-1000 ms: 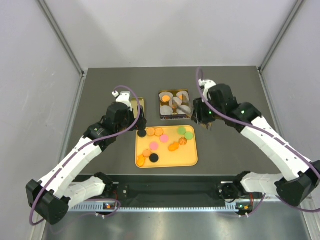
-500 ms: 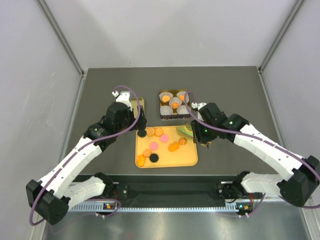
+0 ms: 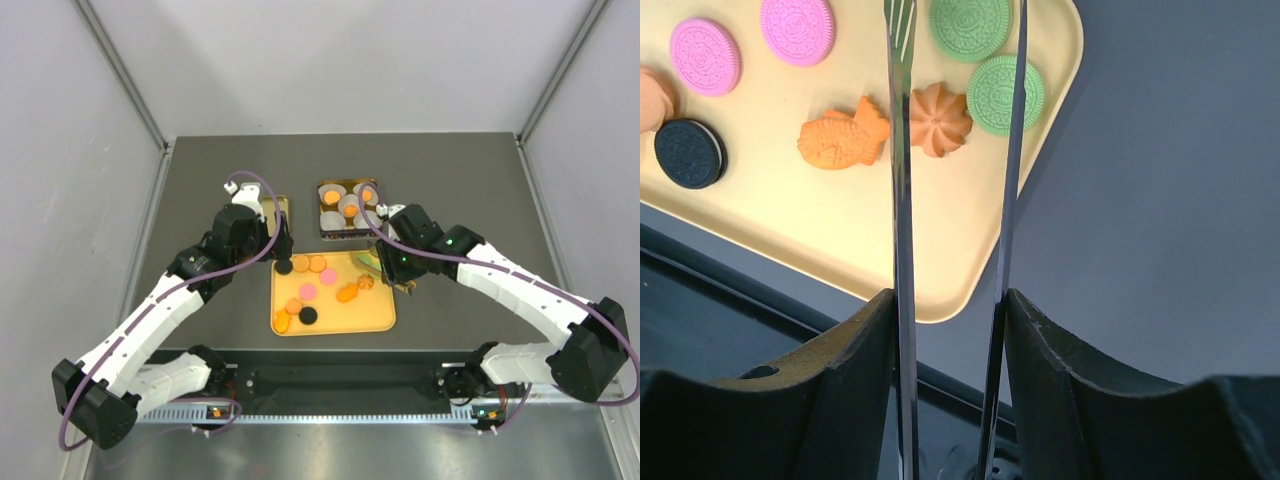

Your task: Pack the cookies

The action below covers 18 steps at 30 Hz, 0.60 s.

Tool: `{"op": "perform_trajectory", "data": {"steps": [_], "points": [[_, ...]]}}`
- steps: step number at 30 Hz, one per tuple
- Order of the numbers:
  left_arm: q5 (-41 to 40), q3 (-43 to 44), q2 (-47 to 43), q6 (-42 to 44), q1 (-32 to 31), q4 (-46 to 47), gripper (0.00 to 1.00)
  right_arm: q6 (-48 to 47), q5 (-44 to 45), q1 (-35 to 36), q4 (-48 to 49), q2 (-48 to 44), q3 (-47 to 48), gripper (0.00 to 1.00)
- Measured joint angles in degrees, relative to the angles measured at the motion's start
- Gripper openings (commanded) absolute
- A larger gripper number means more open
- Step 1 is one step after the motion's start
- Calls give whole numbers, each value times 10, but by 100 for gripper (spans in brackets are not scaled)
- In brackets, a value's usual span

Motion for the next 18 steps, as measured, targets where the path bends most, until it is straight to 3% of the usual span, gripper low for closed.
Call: {"op": "perform_trajectory", "data": {"steps": [18], "points": [[0, 0, 0, 0, 0, 0, 99, 0, 7, 3, 0, -1, 0, 45]]}}
